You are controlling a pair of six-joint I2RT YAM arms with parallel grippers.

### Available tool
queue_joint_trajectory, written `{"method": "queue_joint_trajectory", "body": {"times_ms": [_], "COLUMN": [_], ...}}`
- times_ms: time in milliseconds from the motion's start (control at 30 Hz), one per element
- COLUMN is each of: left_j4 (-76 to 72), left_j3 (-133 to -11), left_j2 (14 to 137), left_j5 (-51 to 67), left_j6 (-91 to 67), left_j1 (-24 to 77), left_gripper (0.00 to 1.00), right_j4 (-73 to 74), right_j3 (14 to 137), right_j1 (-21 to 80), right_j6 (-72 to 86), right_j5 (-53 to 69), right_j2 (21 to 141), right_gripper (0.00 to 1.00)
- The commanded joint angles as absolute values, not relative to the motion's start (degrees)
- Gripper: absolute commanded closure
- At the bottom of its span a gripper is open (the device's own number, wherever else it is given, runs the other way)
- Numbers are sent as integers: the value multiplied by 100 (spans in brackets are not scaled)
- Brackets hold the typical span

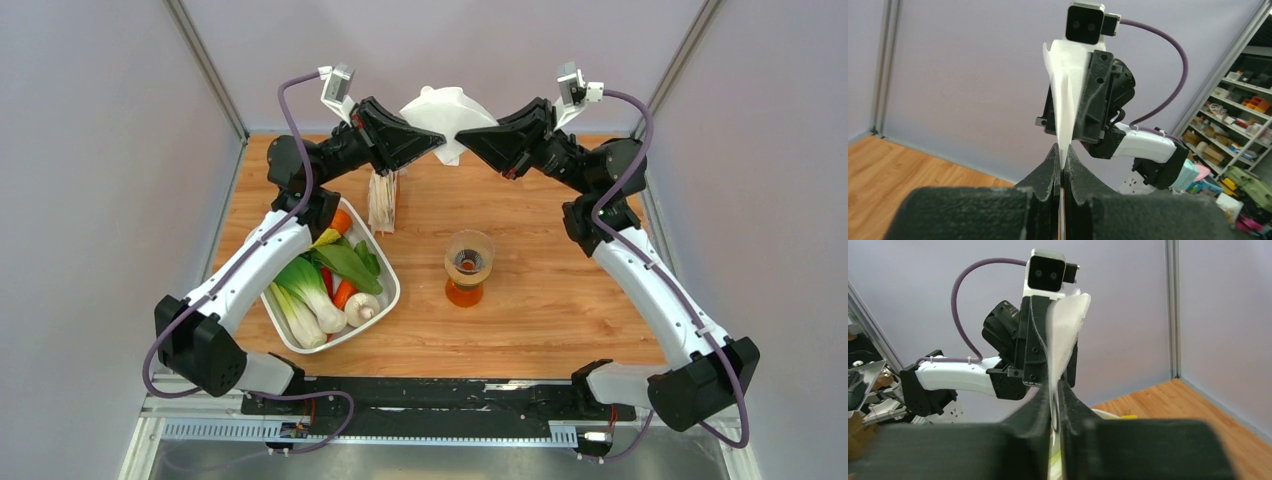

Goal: Place the coffee filter in the dripper

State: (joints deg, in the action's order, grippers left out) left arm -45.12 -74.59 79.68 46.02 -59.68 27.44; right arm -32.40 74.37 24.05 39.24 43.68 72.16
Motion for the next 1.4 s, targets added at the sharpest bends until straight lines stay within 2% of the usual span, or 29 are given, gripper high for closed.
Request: {"method": "queue_joint_trajectory", "body": {"times_ms": [0, 33, 67, 100, 167, 300, 400, 467, 533, 667, 733, 833, 1033, 1233, 1300, 1367], "left_j4": [-4842, -4840, -4842, -4842, -4811, -4275, -3704, -3272, -2934, -2520, -2345, -2050, -1548, -1497, -1430, -1390], "left_j3": [-7641, -7618, -7543, -7489, -7333, -7084, -7043, -7116, -7204, -7351, -7390, -7427, -7507, -7528, -7540, -7543], "left_j2": [8009, 7988, 7975, 7913, 7819, 7615, 7510, 7487, 7485, 7521, 7512, 7472, 7401, 7396, 7406, 7415], "left_j5": [4727, 4763, 4867, 4921, 5107, 5336, 5577, 5720, 5847, 6061, 6105, 6138, 6140, 6109, 6101, 6100], "left_j6": [-5899, -5880, -5801, -5731, -5492, -4556, -3892, -3395, -2994, -2589, -2404, -2043, -1560, -1500, -1450, -1418], "left_j1": [2797, 2796, 2795, 2795, 2791, 2788, 2791, 2791, 2792, 2809, 2842, 2901, 3021, 3050, 3058, 3056], "left_gripper": [98, 100, 100, 100, 100, 100, 100, 100, 100, 100, 100, 100, 99, 99, 99, 99], "right_j4": [-3200, -2969, -2691, -2430, -1958, -690, 146, 503, 726, 1085, 1221, 1440, 1848, 2090, 2128, 2134], "right_j3": [7470, 7540, 7636, 7750, 7990, 8368, 8686, 8925, 9047, 9159, 9191, 9197, 9167, 9155, 9158, 9164], "right_j1": [2349, 2291, 2196, 2088, 1832, 1577, 1558, 1548, 1552, 1551, 1551, 1550, 1563, 1565, 1573, 1573], "right_j6": [3924, 3806, 3662, 3508, 3096, 1818, 1068, 945, 930, 1051, 1146, 1186, 1090, 867, 835, 842], "right_j5": [4534, 4566, 4610, 4687, 4881, 5135, 5141, 5195, 5371, 5704, 5769, 5777, 5739, 5685, 5700, 5781], "right_j2": [7087, 7060, 7024, 6992, 6916, 6673, 6559, 6577, 6624, 6709, 6767, 6880, 7026, 7040, 7030, 7010], "right_gripper": [74, 56, 45, 36, 25, 27, 37, 40, 40, 33, 34, 40, 46, 63, 58, 45]}}
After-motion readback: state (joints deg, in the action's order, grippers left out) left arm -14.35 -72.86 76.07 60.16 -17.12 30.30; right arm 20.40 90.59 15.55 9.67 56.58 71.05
